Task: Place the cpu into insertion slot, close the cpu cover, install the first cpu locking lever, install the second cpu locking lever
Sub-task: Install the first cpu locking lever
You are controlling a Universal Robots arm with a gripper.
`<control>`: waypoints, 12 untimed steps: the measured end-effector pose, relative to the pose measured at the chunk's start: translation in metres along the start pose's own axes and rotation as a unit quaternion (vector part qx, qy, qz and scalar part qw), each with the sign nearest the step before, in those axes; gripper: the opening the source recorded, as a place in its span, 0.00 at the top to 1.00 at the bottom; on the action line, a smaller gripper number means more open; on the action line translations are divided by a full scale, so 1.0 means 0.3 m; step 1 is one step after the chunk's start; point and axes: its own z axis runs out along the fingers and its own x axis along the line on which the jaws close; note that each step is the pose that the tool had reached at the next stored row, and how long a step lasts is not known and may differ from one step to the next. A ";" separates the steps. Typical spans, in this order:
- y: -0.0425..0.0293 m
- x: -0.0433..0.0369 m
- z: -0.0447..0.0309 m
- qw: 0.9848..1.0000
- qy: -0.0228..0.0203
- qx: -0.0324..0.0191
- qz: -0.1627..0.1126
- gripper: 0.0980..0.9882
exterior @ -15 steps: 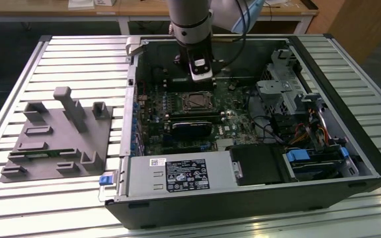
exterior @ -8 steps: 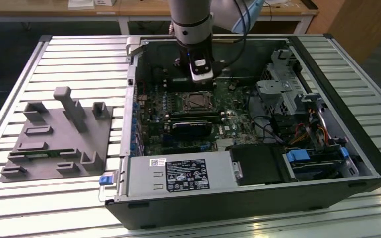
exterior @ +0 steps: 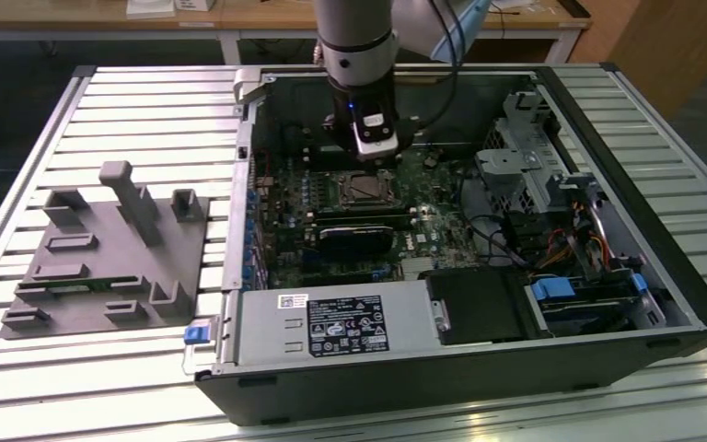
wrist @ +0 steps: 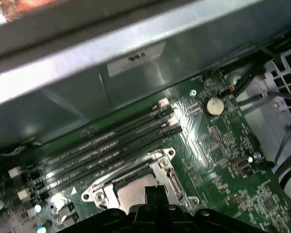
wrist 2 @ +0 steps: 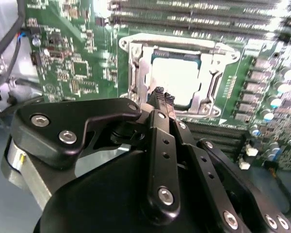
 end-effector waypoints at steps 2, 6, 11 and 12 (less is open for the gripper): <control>-0.004 -0.004 0.001 1.000 0.008 0.006 0.000 0.99; -0.010 -0.013 0.001 0.999 0.028 0.021 0.001 0.99; -0.010 -0.014 0.001 0.999 0.030 0.024 0.001 0.99; -0.010 -0.014 0.002 0.999 0.030 0.024 0.001 0.99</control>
